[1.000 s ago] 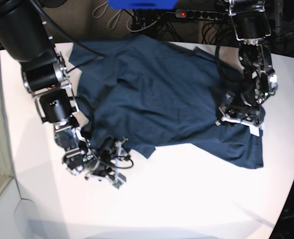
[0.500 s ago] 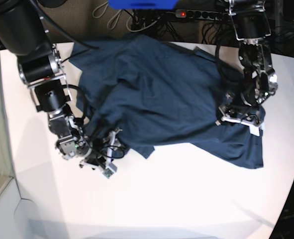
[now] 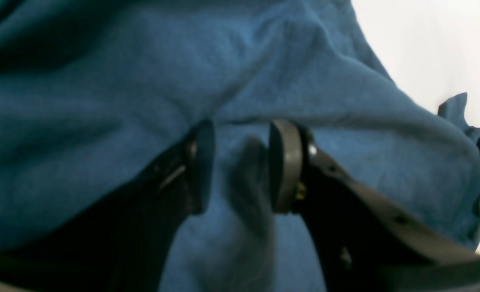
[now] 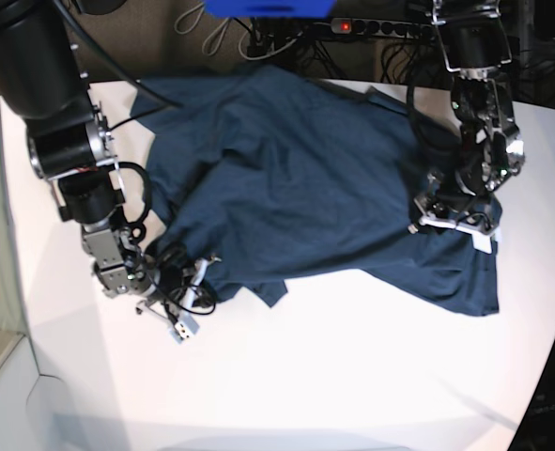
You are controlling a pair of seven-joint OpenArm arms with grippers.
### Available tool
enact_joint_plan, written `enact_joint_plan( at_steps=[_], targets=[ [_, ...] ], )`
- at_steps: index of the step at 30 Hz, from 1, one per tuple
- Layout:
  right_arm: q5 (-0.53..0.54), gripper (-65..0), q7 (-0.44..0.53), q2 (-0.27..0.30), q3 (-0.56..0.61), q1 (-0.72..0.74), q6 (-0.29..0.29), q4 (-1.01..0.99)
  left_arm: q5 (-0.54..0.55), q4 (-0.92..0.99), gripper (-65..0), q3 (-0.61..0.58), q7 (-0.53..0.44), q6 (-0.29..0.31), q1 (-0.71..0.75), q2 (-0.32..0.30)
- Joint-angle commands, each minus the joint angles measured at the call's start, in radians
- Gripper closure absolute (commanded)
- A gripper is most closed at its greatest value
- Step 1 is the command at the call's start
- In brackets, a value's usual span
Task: Layout the t-shirt on the table in an organized manner, then fold the t-shirt properly
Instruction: 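Drag the shirt edge with the right gripper to straighten it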
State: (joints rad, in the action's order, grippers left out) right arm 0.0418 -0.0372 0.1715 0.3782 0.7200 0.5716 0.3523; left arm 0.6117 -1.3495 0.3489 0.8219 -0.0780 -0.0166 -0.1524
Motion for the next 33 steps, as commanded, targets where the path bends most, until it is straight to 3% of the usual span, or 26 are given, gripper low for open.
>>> enact_joint_plan(
  at_steps=[1, 8, 14, 19, 22, 28, 33],
  targets=[
    [-0.044, 0.0, -0.077, 0.029, 0.002, 0.016, -0.057, -0.006, -0.034, 0.003, -23.4, 0.002, 0.046, -0.024, 0.013, -0.008],
    [-0.039, 0.0, -0.079, 0.098, -0.008, 0.111, -0.071, -0.006, -0.034, 0.003, -23.4, -0.003, 0.047, -0.024, 0.013, -0.002],
    [-0.038, 0.0, -0.076, 0.147, -0.008, 0.181, -0.135, -0.006, -0.034, -0.005, -23.4, -0.003, 0.047, -0.024, 0.013, -0.002],
    [-0.036, 0.0, -0.074, 0.159, -0.008, 0.201, -0.22, -0.005, -0.034, -0.069, -23.4, -0.001, 0.053, -0.024, 0.014, 0.0],
    [-0.036, -0.1, -0.074, 0.155, -0.009, 0.207, -0.232, 0.026, -0.032, -0.114, -23.4, -0.001, 0.052, -0.024, 0.005, 0.001],
    [-0.036, -13.1, -0.109, 0.153, -0.031, 0.206, -0.233, 0.107, 0.007, -0.209, -23.4, -0.003, 0.055, -0.024, -0.052, 0.014],
    [-0.036, -25.6, -0.281, 0.155, -0.112, 0.134, -0.223, 0.268, 0.043, -0.21, -23.4, 0.005, 0.057, -0.033, -0.07, 0.003]
  ],
)
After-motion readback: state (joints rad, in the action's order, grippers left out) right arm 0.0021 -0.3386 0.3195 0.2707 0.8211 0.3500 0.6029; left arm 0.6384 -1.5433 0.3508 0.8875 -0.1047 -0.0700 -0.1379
